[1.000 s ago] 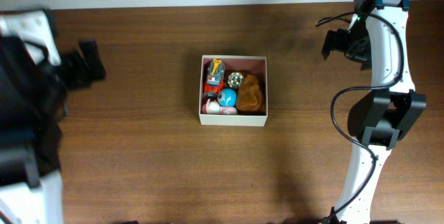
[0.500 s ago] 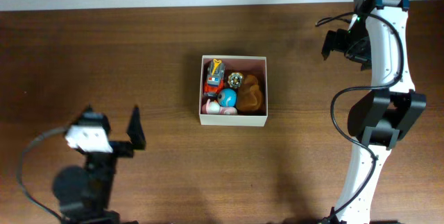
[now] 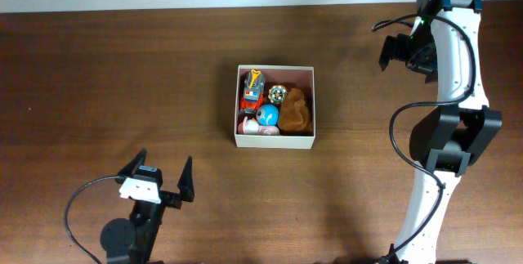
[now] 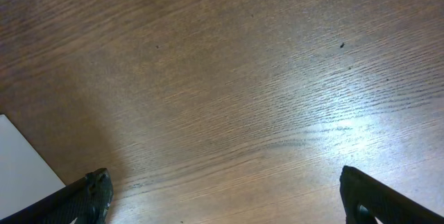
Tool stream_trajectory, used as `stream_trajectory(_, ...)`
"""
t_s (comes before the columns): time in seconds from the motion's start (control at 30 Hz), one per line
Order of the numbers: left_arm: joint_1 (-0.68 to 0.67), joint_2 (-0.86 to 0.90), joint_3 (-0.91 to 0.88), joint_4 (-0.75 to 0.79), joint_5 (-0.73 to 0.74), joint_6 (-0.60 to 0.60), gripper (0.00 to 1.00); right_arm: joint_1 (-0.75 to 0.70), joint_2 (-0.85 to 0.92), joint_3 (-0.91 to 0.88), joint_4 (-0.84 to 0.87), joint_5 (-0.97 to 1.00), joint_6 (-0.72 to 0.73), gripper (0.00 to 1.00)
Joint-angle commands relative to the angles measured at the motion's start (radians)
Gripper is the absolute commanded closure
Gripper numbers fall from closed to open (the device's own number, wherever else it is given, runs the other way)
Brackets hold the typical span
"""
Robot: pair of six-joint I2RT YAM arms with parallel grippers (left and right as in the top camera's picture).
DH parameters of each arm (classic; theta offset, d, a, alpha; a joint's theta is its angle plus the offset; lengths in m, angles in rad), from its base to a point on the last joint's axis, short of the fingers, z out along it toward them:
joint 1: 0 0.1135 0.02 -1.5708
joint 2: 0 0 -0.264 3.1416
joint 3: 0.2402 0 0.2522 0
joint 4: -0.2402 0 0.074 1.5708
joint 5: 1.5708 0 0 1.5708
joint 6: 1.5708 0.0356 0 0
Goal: Pack container
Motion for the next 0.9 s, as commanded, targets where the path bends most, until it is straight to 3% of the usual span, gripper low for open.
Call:
stream_trajectory(0.0, -0.013, -0.049, -0.008, -0.067, -0.06, 0.012, 0.01, 0.002, 0.004, -0.003, 0.001, 0.012, 0.012, 0.01)
stream_trajectory(0.87, -0.041, -0.104, -0.008, -0.085, -0.066, 0.011, 0.01, 0.002, 0.004, -0.002, 0.001, 0.012, 0.012, 0.01)
